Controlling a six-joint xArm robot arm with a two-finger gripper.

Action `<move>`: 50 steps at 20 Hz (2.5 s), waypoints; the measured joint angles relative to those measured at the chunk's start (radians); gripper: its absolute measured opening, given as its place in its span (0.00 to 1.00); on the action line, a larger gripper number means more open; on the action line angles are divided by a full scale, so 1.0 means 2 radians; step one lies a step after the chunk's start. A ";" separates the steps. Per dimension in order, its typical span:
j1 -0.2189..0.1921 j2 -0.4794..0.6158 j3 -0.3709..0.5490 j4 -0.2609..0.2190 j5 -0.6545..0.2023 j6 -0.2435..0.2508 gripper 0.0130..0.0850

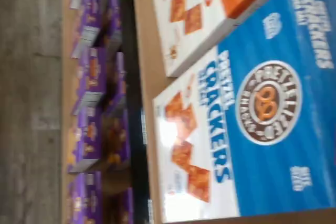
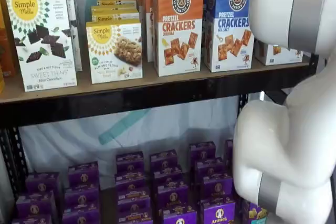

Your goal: Retrieve the yellow and white box located on the top shelf, the sixth one from the left

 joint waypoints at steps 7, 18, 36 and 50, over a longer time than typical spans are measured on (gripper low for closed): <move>-0.008 -0.025 0.039 0.049 -0.085 -0.017 1.00; 0.014 -0.016 0.052 0.038 -0.176 -0.054 1.00; 0.048 0.101 -0.091 -0.068 -0.110 -0.023 1.00; 0.067 0.179 -0.213 -0.120 -0.019 0.007 1.00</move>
